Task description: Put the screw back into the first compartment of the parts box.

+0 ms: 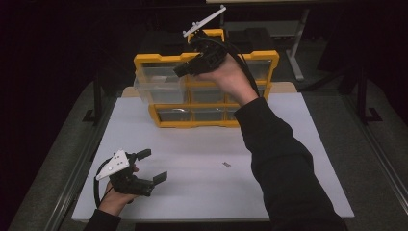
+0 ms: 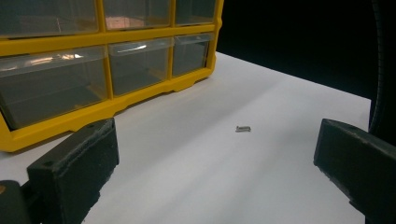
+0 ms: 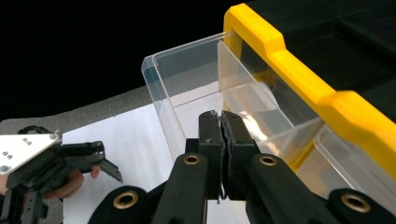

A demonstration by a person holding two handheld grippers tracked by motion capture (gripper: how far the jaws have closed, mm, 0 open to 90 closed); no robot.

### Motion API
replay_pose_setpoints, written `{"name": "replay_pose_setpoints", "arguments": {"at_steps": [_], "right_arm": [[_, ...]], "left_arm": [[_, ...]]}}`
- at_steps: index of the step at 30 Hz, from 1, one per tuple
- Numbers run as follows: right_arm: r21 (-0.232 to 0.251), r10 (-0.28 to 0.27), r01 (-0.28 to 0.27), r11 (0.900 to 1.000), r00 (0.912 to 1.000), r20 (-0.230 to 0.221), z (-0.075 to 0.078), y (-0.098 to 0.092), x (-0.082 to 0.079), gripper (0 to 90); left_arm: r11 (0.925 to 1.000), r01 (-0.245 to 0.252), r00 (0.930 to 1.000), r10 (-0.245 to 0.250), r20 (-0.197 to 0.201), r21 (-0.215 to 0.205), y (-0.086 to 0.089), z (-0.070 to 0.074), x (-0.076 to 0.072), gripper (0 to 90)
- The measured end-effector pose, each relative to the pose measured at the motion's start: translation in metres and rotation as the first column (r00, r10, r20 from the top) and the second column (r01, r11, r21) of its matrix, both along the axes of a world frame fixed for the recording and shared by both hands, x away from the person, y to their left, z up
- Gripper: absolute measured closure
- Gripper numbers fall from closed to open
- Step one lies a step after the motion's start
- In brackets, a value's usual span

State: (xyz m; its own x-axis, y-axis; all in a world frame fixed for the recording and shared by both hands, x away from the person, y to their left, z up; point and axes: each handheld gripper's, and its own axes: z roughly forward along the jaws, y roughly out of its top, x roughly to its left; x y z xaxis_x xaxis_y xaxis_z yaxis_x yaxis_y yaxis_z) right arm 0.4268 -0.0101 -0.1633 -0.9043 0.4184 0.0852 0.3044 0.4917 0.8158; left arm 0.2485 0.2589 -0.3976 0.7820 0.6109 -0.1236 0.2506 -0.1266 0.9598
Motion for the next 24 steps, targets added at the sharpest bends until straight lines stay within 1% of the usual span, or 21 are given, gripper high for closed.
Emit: {"name": "replay_pose_setpoints", "arguments": {"at_steps": [1,2,3,5,6,8,10,14,15,17,18,21,22,23,24], "right_arm": [[-0.001,0.005,-0.005,1.0,0.9999,0.01,-0.001,0.002,0.001,87.8],[-0.004,-0.002,0.002,1.0,1.0,0.003,-0.001,0.005,0.001,87.8],[-0.003,-0.001,0.001,1.0,1.0,0.0,-0.001,0.007,0.001,87.8],[-0.002,0.0,0.0,1.0,1.0,-0.001,-0.002,0.011,0.001,87.5],[-0.006,0.003,-0.003,1.0,1.0,0.007,-0.003,0.013,0.002,87.6],[-0.01,-0.005,0.005,1.0,1.0,-0.002,-0.003,0.016,0.003,87.5],[-0.015,-0.002,0.002,1.0,1.0,0.0,-0.005,0.018,0.004,87.5],[-0.028,-0.007,0.007,1.0,1.0,0.0,-0.008,0.021,0.006,87.0],[-0.032,-0.011,0.01,0.999,0.9999,-0.007,-0.008,0.022,0.007,84.9],[-0.038,-0.015,0.015,0.999,0.9999,0.001,-0.009,0.022,0.007,77.7],[-0.041,-0.021,0.021,0.999,0.9998,0.002,-0.009,0.022,0.006,75.5],[-0.031,-0.027,0.028,0.999,0.9996,0.01,-0.007,0.021,0.005,69.8],[-0.026,-0.027,0.027,0.999,0.9996,0.005,-0.007,0.02,0.005,68.9],[-0.028,-0.024,0.025,0.999,0.9996,0.014,-0.006,0.019,0.005,67.0],[-0.021,-0.027,0.027,0.999,0.9996,0.003,-0.005,0.017,0.004,65.7]], "left_arm": [[1.0,0.0,1.0,0.0,-0.001,0.001,0.0,0.0,0.0,0.0],[1.0,0.0,1.0,0.0,-0.001,0.002,0.0,0.0,0.0,0.0],[1.0,0.0,1.0,0.0,-0.003,-0.01,-0.001,0.0,0.0,0.0],[1.0,0.0,1.0,0.0,0.003,-0.008,0.0,0.0,0.0,0.0],[1.0,0.0,1.0,0.0,0.003,-0.008,0.0,0.0,0.0,0.0],[1.0,0.0,1.0,0.0,0.004,-0.007,0.0,0.0,0.0,0.0],[1.0,0.003,1.0,-0.003,0.006,0.003,0.001,0.0,0.0,0.0],[1.0,0.003,1.0,-0.003,0.007,0.002,0.0,0.0,0.0,0.0],[1.0,0.004,1.0,-0.004,0.008,0.003,0.0,0.0,0.0,0.0],[1.0,0.005,0.9999,-0.005,0.009,0.002,0.0,0.0,0.0,0.0],[1.0,0.005,0.9999,-0.005,0.009,0.002,0.0,0.0,0.0,0.0],[1.0,0.004,1.0,-0.004,0.001,0.001,0.0,0.0,0.0,0.0],[1.0,0.005,1.0,-0.005,-0.001,0.003,0.0,0.0,0.0,0.0],[1.0,0.006,1.0,-0.006,0.002,0.005,0.0,0.0,0.0,0.0],[1.0,0.006,1.0,-0.006,0.001,-0.006,-0.001,0.0,0.0,0.0]]}}
